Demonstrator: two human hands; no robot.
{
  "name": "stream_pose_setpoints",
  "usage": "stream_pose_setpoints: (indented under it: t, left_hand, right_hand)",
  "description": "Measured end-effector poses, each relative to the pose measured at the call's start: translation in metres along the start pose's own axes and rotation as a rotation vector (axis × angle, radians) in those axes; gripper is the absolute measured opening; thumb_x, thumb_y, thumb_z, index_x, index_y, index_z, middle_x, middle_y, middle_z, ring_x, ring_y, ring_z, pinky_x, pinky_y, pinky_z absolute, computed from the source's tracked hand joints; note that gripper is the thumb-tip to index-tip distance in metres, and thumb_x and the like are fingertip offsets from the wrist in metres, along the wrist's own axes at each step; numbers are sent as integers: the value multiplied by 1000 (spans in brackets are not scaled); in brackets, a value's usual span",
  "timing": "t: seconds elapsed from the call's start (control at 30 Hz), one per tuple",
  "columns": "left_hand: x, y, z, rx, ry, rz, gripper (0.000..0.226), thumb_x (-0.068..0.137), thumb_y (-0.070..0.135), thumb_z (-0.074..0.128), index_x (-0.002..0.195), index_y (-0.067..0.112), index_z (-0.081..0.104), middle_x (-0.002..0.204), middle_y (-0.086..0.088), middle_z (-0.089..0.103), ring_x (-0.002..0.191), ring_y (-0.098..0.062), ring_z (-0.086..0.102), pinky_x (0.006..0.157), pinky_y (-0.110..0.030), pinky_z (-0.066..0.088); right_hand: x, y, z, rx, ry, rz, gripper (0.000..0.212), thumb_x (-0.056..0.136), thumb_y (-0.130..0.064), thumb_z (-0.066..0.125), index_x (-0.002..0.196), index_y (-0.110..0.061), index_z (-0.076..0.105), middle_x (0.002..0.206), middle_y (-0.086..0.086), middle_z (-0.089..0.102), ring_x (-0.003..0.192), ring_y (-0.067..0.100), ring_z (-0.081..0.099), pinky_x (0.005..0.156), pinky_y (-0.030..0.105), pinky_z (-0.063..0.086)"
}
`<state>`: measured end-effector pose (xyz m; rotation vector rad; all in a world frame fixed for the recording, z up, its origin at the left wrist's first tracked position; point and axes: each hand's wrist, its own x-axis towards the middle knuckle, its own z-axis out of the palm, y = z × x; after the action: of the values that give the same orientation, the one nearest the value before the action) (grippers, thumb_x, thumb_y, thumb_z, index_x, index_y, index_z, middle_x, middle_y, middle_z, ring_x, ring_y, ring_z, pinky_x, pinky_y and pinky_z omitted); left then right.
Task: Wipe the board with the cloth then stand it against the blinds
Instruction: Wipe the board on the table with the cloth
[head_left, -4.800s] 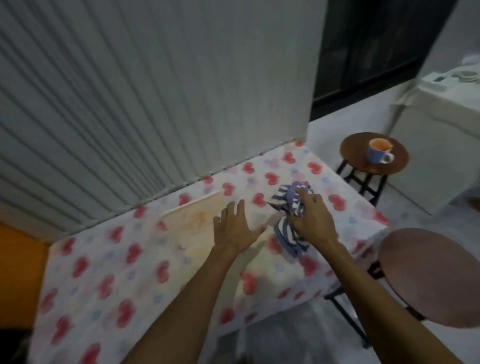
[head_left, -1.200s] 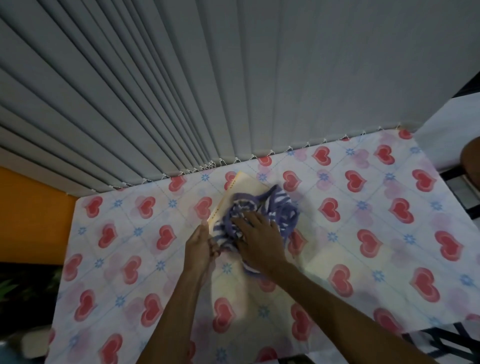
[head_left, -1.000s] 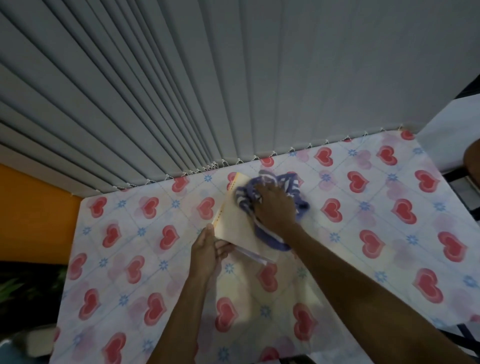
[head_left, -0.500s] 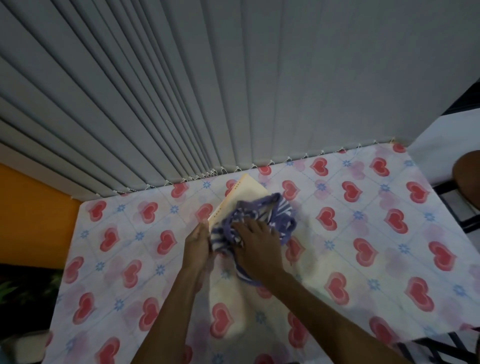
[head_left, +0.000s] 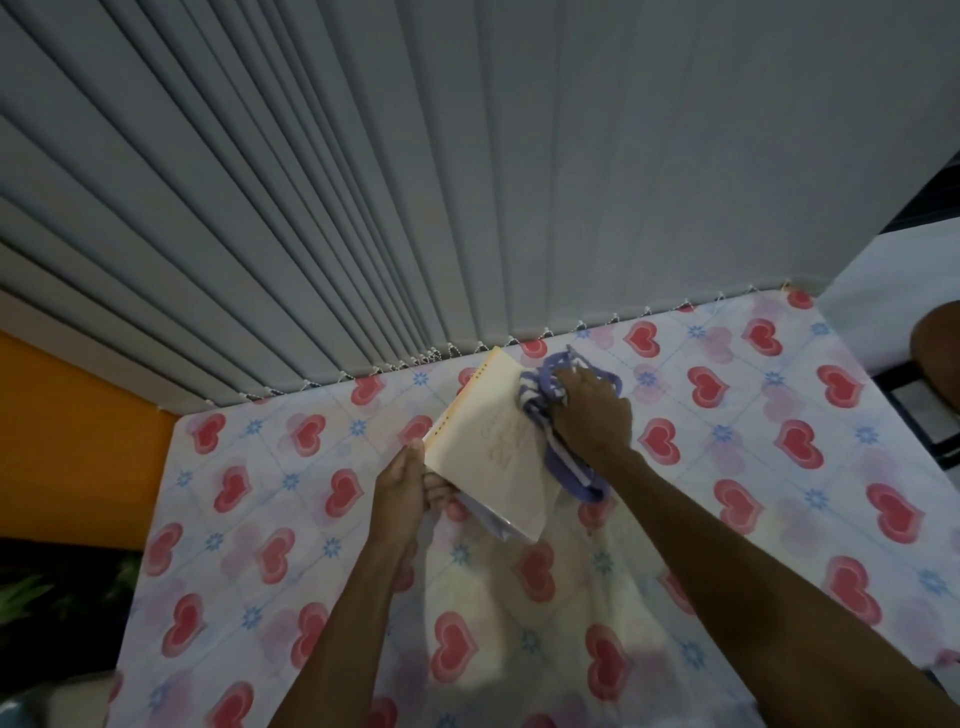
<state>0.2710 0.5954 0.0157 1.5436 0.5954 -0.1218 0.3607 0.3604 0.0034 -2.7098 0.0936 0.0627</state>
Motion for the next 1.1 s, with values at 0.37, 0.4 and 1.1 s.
stream_pose_setpoints:
  t: [0.37, 0.4, 1.1]
  left_hand:
    - [18, 25, -18, -58, -23, 5, 38, 107, 45, 44, 115, 17, 68, 63, -1, 70, 55, -18, 69, 52, -32, 60]
    - [20, 27, -20, -70, -23, -3, 38, 107, 44, 44, 117, 16, 67, 62, 1, 71, 53, -17, 70, 52, -31, 60]
    - [29, 26, -24, 139, 1, 9, 28, 98, 37, 56, 83, 38, 81, 75, 2, 77, 64, -12, 72, 58, -26, 59]
  right_hand:
    - [19, 29, -35, 164, 139, 247, 37, 104, -35, 47, 137, -18, 48, 136, 17, 58, 116, 40, 62, 96, 56, 55]
    - [20, 33, -41, 193, 149, 262, 37, 103, -37, 49, 135, -17, 48, 133, 18, 58, 115, 40, 62, 96, 54, 55]
    - [-24, 46, -28, 724, -691, 102, 26, 93, -28, 68, 117, -21, 72, 113, 1, 75, 104, 20, 71, 90, 33, 56]
